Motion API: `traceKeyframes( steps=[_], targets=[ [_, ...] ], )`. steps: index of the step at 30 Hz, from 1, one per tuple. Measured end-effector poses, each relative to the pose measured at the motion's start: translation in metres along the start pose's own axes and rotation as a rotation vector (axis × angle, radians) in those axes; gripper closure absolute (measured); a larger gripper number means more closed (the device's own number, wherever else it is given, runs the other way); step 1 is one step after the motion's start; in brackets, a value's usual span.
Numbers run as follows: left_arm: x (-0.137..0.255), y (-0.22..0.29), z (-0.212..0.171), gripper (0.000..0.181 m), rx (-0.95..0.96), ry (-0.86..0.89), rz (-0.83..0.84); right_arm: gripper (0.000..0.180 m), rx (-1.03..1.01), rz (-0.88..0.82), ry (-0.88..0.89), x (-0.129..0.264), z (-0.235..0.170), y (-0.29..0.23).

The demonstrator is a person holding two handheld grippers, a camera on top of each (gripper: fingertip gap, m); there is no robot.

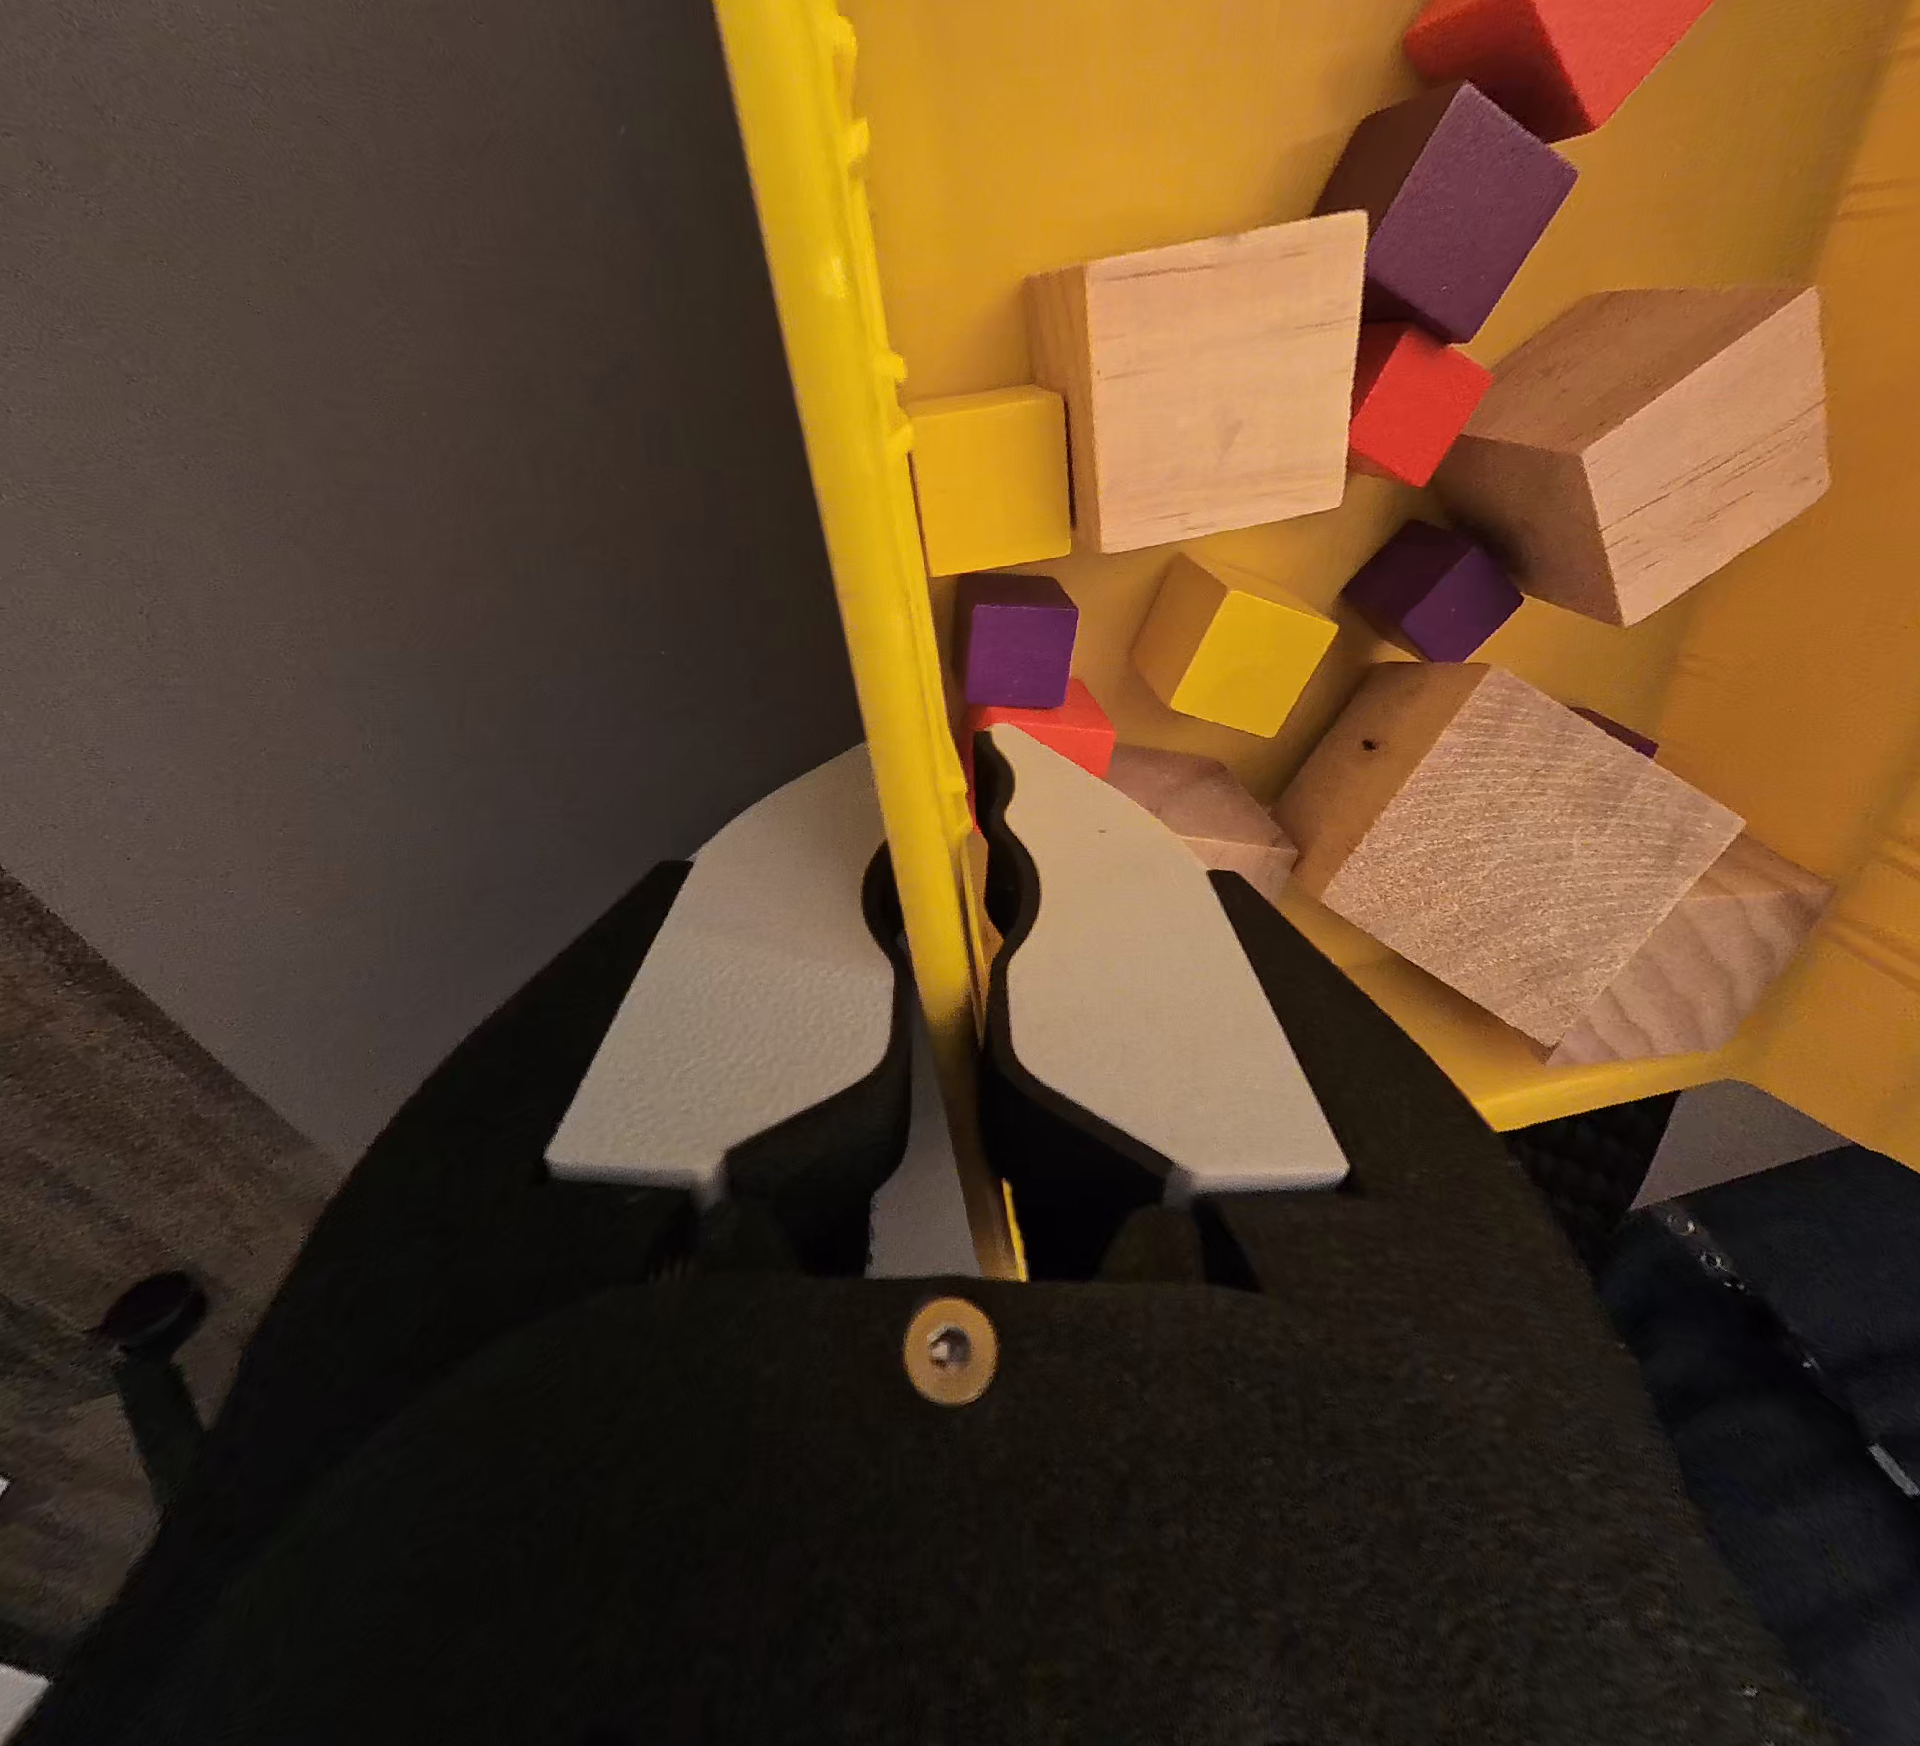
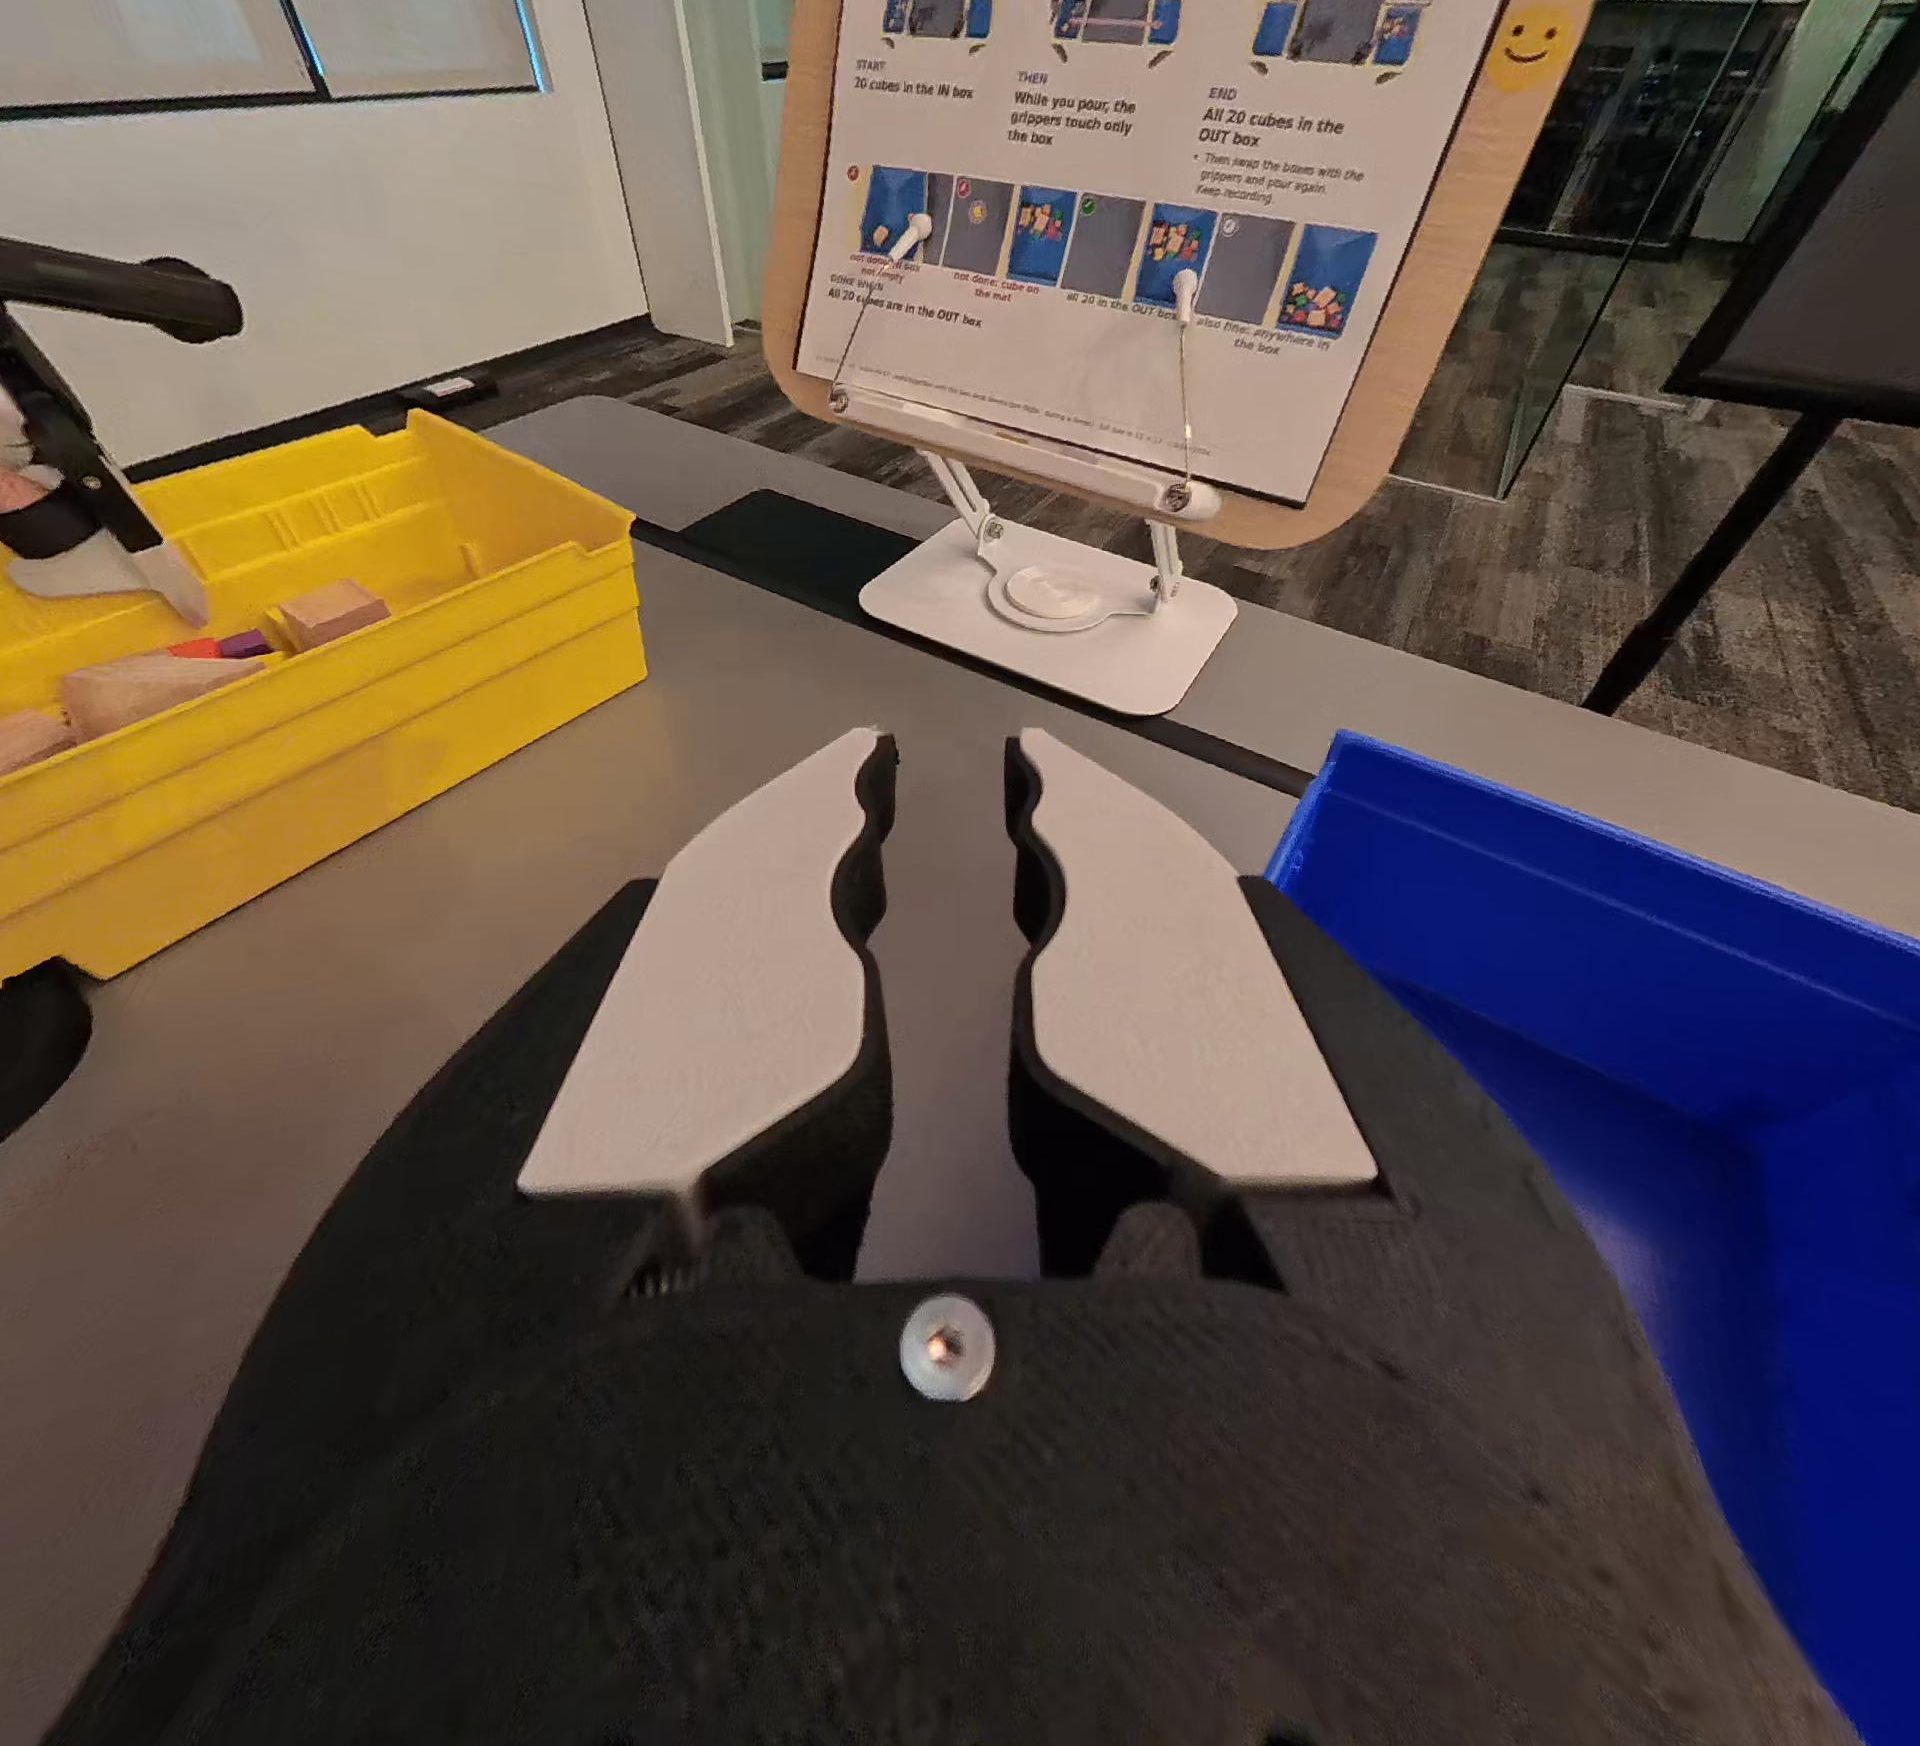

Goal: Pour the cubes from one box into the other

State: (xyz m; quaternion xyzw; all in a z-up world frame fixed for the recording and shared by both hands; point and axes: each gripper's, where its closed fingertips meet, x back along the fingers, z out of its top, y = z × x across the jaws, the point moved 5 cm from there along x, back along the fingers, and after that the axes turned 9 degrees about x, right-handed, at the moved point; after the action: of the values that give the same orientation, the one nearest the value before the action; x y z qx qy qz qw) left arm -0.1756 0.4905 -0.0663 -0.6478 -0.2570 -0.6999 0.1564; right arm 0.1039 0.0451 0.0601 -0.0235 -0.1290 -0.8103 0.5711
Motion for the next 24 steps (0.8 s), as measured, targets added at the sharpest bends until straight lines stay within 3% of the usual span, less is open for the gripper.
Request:
traceKeyframes(
  steps=[24],
  targets=[
    [-0.006, 0.000, -0.004, 0.171, 0.020, 0.016, -0.032, 0.152, 0.024, -0.003, -0.077, 0.018, -0.015, -0.015]
  ],
)
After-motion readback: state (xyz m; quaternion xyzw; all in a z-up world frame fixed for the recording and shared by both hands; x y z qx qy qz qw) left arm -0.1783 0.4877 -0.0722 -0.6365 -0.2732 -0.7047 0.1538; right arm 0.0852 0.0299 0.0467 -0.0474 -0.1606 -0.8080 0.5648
